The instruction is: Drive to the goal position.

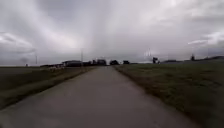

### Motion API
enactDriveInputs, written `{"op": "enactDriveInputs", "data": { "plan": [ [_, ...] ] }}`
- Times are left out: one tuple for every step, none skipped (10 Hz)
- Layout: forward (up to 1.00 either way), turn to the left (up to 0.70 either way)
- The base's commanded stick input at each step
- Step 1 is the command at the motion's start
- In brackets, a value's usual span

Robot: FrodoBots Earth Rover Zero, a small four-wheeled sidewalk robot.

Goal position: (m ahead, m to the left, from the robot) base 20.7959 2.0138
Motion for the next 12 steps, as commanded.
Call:
{"op": "enactDriveInputs", "data": {
  "plan": [
    [0.7, 0.0],
    [0.7, 0.0],
    [0.7, 0.0],
    [0.7, 0.0],
    [0.7, 0.0],
    [0.7, 0.0],
    [0.7, 0.0],
    [0.7, 0.0],
    [0.7, 0.0],
    [0.7, 0.0],
    [0.7, 0.0],
    [0.7, 0.0]
  ]
}}
